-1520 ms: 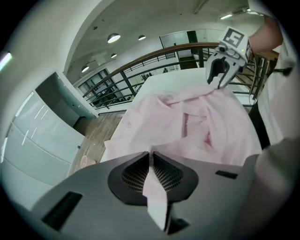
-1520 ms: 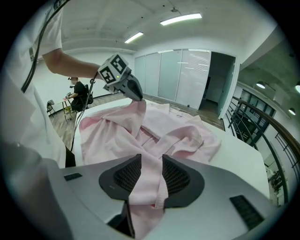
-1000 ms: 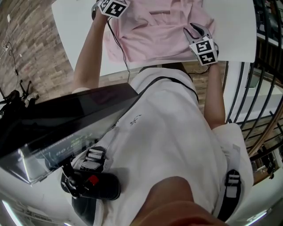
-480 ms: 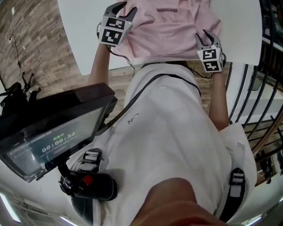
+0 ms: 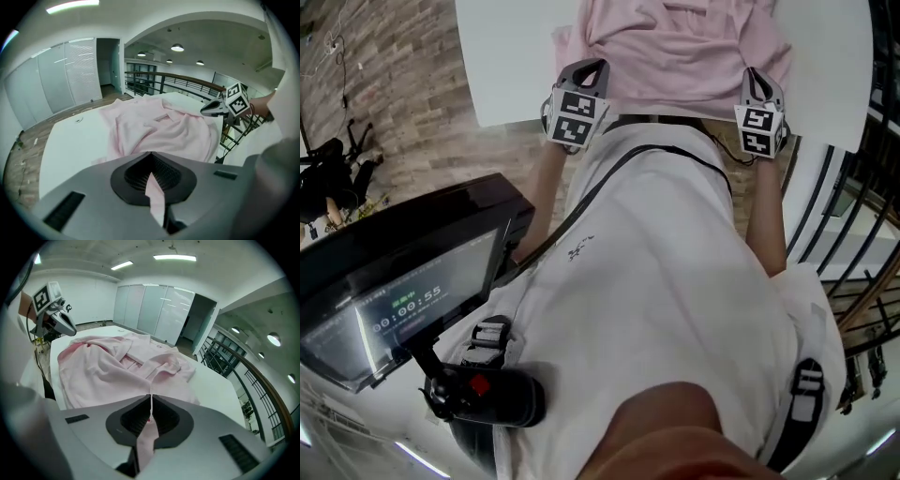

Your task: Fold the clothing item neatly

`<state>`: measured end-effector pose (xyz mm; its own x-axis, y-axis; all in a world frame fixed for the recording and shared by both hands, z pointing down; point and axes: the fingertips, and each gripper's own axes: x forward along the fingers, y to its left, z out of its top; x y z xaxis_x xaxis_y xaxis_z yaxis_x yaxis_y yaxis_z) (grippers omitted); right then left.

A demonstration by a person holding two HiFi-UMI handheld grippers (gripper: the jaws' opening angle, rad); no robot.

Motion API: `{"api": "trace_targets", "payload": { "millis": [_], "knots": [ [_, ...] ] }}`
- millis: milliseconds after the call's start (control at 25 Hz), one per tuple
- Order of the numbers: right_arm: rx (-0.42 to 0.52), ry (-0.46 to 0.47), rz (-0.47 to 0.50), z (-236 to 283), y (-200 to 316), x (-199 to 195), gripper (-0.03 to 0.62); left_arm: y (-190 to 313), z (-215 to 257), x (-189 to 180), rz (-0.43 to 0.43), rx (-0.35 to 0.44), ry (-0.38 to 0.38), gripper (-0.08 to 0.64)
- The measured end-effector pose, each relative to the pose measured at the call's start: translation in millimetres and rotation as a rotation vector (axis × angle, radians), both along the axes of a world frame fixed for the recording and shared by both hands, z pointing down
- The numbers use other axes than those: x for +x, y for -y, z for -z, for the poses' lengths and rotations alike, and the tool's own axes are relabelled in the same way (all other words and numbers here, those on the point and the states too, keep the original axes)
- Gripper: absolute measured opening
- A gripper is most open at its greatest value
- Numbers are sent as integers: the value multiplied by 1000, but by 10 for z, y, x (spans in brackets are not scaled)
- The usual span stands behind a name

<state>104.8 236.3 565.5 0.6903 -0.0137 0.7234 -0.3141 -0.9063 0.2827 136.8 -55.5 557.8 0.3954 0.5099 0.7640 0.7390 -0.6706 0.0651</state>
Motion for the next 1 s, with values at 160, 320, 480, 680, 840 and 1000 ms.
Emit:
{"api": "trace_targets", "payload": {
  "millis": [160,320,480,680,840,1000],
  "knots": [
    [31,-14,-43,-48,-66,39,15,418,-186,-12,116,93,-22,2],
    [66,12,-37,-152,-62,93,100,491,-323,20,153,109,8,84],
    [48,32,-45,-245,-62,103,137,297,-423,37,127,129,14,169],
    [33,35,-76,-312,-58,157,137,335,-641,207,173,245,-21,169],
    [25,45,-96,-388,-79,210,137,472,-703,293,225,259,-26,167],
    [40,49,-126,-395,-114,232,69,657,-706,357,319,224,-21,31]
  ]
}}
